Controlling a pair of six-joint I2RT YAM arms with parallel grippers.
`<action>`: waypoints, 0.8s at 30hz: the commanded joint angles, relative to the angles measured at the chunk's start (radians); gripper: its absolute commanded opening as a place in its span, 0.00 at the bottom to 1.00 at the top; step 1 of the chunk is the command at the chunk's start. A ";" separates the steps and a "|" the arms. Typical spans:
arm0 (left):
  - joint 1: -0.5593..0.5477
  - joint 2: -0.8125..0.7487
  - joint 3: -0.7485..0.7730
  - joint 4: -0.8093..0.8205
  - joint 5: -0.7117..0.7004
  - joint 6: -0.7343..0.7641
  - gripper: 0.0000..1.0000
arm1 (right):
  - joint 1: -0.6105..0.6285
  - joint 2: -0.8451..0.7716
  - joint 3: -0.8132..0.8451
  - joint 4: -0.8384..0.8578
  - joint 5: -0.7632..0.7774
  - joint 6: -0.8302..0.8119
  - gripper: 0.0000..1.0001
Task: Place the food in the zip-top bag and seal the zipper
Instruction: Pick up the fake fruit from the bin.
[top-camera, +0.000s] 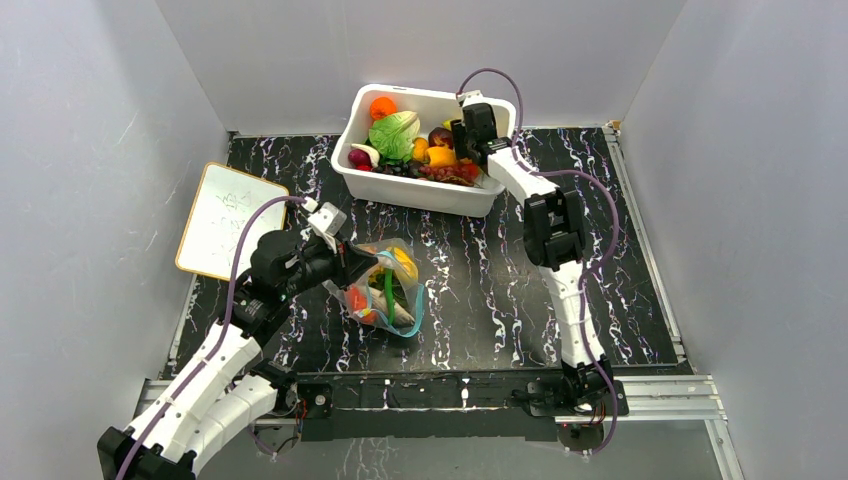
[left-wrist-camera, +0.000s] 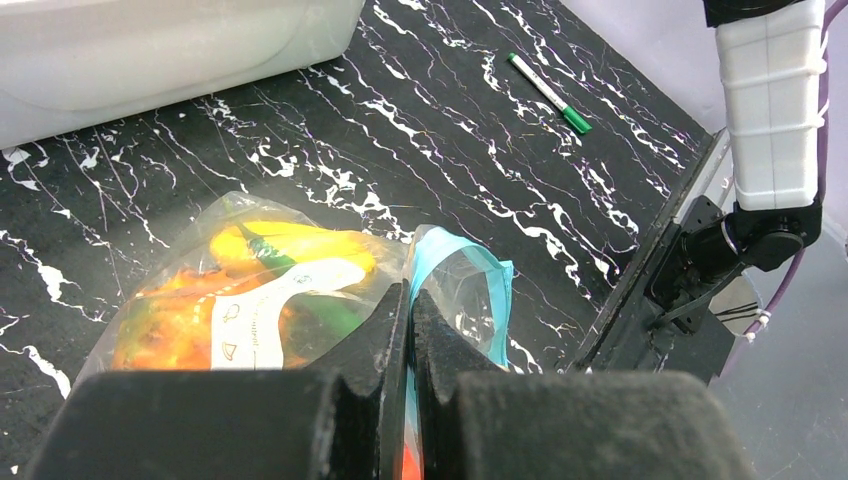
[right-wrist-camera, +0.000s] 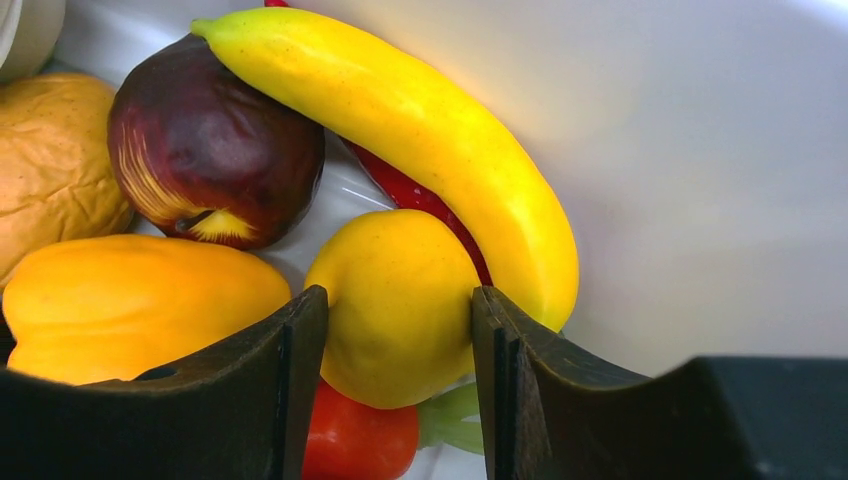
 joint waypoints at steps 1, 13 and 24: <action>-0.004 -0.024 0.007 0.006 -0.015 0.017 0.00 | -0.004 -0.137 -0.036 0.064 -0.004 -0.011 0.31; -0.003 -0.042 0.003 0.001 -0.023 0.016 0.00 | -0.003 -0.264 -0.147 0.058 -0.030 -0.002 0.28; -0.003 -0.040 -0.002 0.030 -0.043 -0.058 0.00 | 0.002 -0.425 -0.265 0.021 -0.103 0.034 0.26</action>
